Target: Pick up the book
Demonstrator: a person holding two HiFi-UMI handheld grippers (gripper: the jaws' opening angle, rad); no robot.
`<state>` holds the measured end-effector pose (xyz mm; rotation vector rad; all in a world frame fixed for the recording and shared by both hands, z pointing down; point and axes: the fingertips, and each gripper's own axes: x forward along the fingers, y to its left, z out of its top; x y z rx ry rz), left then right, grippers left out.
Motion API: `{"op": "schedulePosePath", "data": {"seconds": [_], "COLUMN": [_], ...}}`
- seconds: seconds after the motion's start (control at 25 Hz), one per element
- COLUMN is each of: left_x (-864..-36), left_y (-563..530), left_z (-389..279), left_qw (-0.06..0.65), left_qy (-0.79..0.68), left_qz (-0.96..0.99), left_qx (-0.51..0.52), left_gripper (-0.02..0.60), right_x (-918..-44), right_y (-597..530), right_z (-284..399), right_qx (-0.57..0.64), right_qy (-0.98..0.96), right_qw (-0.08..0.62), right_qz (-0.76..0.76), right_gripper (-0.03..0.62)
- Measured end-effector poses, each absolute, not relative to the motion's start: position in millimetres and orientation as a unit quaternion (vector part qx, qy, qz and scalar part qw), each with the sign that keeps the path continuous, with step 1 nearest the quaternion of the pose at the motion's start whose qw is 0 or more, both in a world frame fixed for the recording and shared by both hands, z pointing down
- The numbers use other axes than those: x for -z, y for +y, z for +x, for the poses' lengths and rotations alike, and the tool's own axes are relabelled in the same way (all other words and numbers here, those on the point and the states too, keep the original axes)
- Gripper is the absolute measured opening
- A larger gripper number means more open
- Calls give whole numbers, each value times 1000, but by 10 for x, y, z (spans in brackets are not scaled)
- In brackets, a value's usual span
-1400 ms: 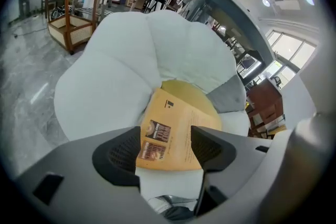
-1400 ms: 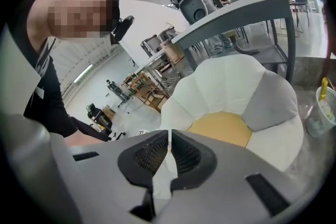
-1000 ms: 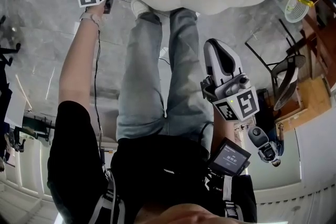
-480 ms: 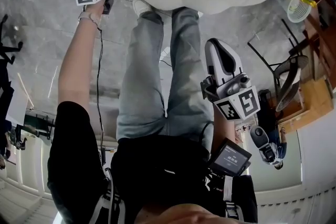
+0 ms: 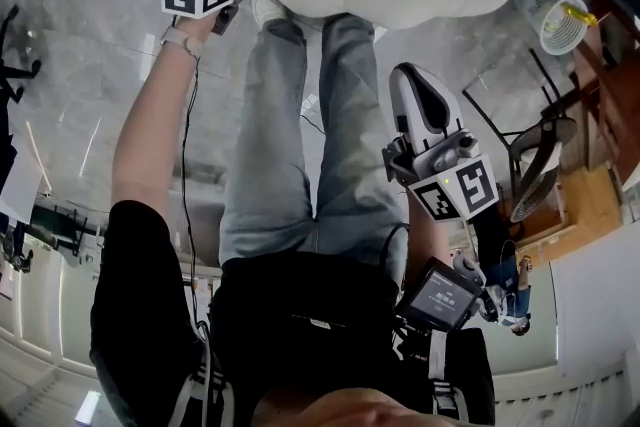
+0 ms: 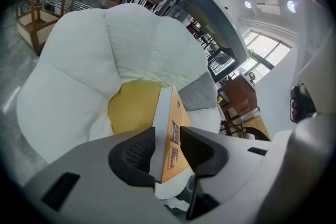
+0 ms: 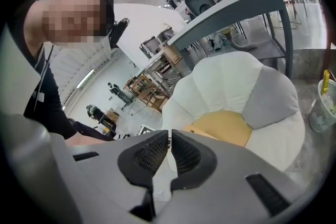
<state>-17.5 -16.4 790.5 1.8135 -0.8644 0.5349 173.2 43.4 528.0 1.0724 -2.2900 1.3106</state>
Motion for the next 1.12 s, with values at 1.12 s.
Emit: {"op": "schedulePosePath", "data": {"seconds": [1.12], "left_x": [-7211], "left_y": [38], "left_z": [566], "left_qw": [522], "left_qy": [-438], "left_qz": [722], "left_qx": [-121], "left_gripper": [156], "right_x": [-6400], "right_y": [-440], "right_z": [1625], "right_qx": [-285], "right_qy": [-873], "right_qw": [382], "right_qz": [101], "right_gripper": [185]}}
